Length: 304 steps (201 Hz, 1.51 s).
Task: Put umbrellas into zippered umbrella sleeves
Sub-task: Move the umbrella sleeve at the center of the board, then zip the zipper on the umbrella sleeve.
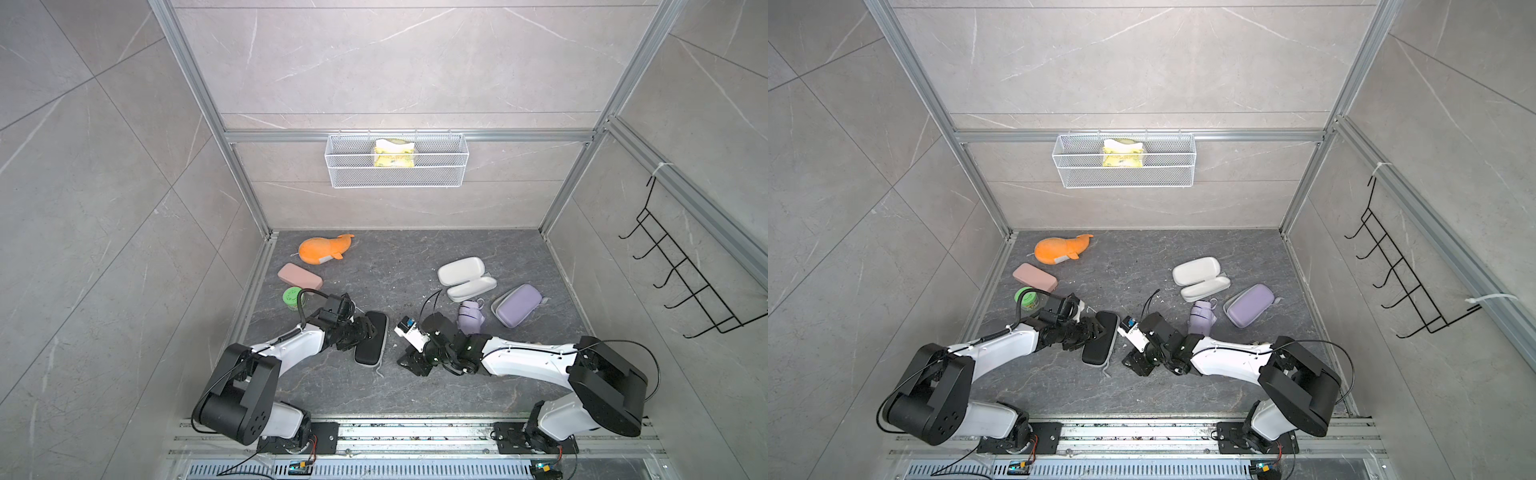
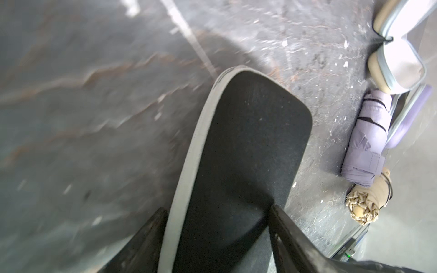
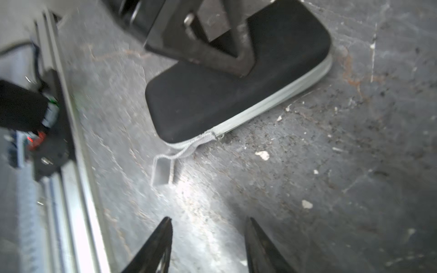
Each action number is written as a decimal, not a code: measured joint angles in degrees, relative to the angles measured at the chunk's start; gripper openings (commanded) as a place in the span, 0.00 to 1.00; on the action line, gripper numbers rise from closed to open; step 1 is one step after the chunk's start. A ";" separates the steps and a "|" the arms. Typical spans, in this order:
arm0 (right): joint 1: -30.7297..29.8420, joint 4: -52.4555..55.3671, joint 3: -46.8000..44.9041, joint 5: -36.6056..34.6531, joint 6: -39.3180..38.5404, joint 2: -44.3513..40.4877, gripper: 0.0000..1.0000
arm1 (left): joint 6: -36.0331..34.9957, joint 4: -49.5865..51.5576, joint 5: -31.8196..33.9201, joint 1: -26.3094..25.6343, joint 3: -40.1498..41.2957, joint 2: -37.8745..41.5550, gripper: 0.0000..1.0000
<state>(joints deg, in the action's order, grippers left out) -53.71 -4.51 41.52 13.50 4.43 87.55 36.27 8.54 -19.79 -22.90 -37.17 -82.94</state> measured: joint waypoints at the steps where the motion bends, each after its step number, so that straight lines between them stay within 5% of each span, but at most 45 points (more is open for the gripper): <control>1: -0.04 -0.31 0.00 -0.07 0.04 0.17 0.35 | -0.13 0.00 0.02 0.00 -0.09 -0.09 0.65; 101: -2.95 -26.43 -3.43 -8.63 -7.72 14.32 0.29 | -4.90 -1.05 -4.87 0.07 -3.06 -4.85 0.57; 166: -2.95 -31.45 -3.39 -12.55 -10.95 18.12 0.25 | -6.10 -2.34 -6.23 0.00 -4.61 -7.19 0.49; 216: -2.89 -33.73 -3.39 -14.60 -12.20 19.17 0.11 | -6.54 -3.56 -6.01 -0.17 -5.68 -8.26 0.49; 262: -1.88 -34.97 -3.39 -15.23 -12.85 19.71 0.00 | -6.91 -3.13 -5.75 -0.50 -5.75 -8.11 0.64; 304: -1.62 -35.23 -3.52 -15.19 -13.25 19.71 0.00 | -7.19 1.51 -5.79 -1.66 -5.86 -6.01 0.85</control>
<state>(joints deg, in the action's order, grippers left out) -55.33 -39.75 38.00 -1.69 -8.82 107.26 29.08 10.04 -25.58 -24.56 -43.03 -88.95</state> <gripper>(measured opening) 0.042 0.794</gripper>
